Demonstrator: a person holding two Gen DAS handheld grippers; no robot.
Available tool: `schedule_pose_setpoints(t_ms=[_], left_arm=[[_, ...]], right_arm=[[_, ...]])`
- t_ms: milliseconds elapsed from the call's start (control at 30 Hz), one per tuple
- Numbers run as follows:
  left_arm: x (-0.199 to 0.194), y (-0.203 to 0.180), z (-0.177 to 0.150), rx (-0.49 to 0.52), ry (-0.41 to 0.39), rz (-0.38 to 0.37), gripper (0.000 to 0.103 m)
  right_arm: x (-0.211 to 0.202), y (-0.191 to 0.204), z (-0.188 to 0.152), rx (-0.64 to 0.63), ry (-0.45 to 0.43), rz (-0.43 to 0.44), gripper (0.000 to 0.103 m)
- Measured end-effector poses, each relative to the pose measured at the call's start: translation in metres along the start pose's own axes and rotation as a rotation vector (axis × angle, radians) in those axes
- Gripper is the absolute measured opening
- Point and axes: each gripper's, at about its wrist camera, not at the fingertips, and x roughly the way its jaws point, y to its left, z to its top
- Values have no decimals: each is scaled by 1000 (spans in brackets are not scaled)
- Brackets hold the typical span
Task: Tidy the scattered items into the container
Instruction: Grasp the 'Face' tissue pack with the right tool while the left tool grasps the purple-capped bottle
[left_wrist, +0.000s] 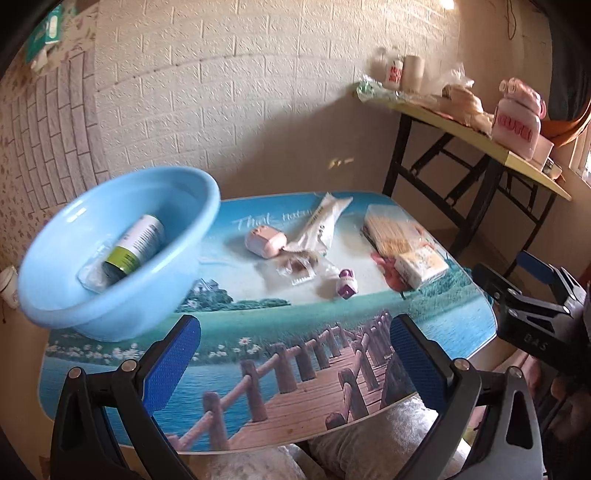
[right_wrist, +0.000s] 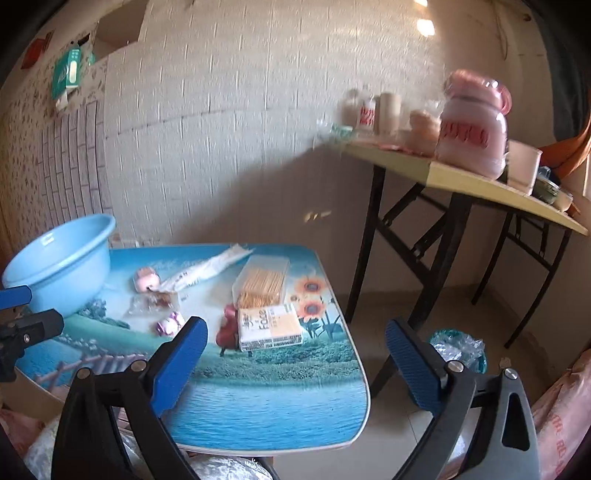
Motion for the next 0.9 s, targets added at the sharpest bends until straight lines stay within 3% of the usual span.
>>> schedule_pose_setpoints(t_ms=[333, 733, 800, 833, 867, 900], left_arm=[[38, 0, 2, 0, 45, -1, 103], [57, -2, 6, 16, 62, 1, 103], [58, -5, 7, 28, 59, 6, 103], [58, -7, 8, 33, 56, 7, 103], [58, -8, 9, 35, 55, 7, 103], [59, -10, 10, 37, 53, 7, 103]], right_arm=[[79, 23, 6, -120, 133, 55, 98], [120, 25, 5, -131, 191, 34, 98], [120, 26, 5, -138, 184, 45, 86], [121, 25, 4, -138, 192, 58, 69], [122, 24, 3, -126, 203, 75, 63], [121, 21, 3, -111, 195, 80, 63]])
